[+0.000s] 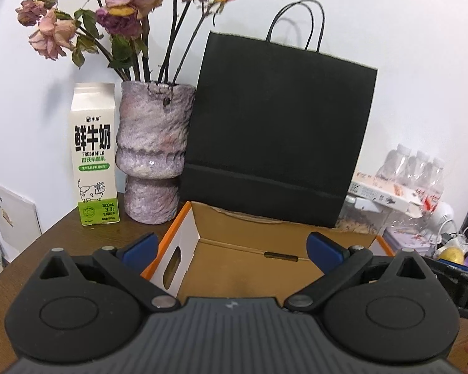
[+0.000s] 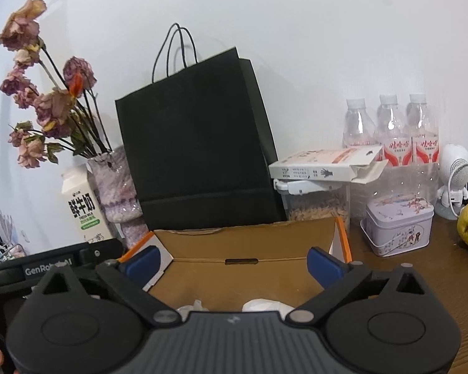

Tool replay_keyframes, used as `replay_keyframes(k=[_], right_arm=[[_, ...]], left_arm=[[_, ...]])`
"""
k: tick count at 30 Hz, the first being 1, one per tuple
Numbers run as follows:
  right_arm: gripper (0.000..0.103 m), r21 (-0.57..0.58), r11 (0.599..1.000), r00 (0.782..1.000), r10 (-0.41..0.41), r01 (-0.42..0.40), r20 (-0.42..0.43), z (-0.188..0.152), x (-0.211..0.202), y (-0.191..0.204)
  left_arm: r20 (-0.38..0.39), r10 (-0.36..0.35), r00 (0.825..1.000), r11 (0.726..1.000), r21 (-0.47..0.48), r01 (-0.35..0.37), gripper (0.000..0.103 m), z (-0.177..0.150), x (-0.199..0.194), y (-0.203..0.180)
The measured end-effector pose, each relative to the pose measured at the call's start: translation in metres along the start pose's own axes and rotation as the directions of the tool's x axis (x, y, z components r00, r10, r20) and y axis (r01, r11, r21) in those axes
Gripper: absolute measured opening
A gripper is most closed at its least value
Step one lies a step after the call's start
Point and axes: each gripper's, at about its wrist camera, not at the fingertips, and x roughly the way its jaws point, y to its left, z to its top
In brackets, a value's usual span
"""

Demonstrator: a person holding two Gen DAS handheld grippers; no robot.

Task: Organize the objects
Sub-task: 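Open both grippers to drop the cloth and bag into the red box, then withdraw both grippers from the box back over the table items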

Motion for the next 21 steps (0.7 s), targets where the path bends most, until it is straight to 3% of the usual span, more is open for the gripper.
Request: replay_keyframes(k=[21], right_arm=[[0.103,-0.039,0.998,0.994,0.047,-0.043,0.096,-0.001,-0.089,0.023]], left_arm=[[0.015,-0.058,0.998,0.997,-0.041,0.059,0.103,-0.006,-0.081,0.021]])
